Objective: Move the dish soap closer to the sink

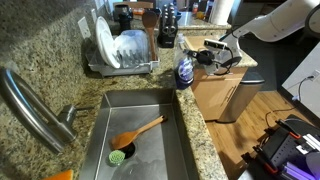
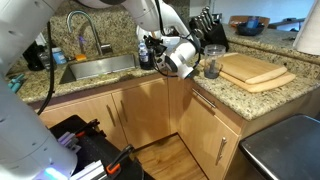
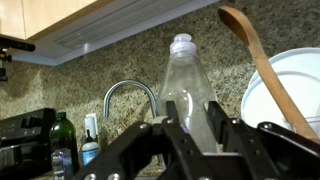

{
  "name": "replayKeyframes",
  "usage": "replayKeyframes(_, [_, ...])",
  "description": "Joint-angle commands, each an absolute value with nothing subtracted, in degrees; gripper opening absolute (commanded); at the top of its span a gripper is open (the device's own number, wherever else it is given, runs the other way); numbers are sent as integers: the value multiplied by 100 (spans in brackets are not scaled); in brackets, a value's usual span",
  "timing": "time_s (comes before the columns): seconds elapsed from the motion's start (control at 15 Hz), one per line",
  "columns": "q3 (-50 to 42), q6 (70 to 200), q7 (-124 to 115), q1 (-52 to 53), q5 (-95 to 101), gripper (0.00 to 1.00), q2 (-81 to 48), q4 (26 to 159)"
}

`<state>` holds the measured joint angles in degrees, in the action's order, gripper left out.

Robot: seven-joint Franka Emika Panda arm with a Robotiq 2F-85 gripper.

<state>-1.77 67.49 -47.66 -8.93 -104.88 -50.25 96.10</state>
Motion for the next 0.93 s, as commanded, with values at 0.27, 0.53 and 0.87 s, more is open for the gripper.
replayKeyframes(0.27, [72,6499,-4841,-986,-10724,11,-4954,9677])
replayKeyframes(0.53, [153,6143,-4488,-852,-10519,11,-4911,9708])
replayKeyframes(0.87, [130,6283,-4523,-779,-10593,11,-5140,9588])
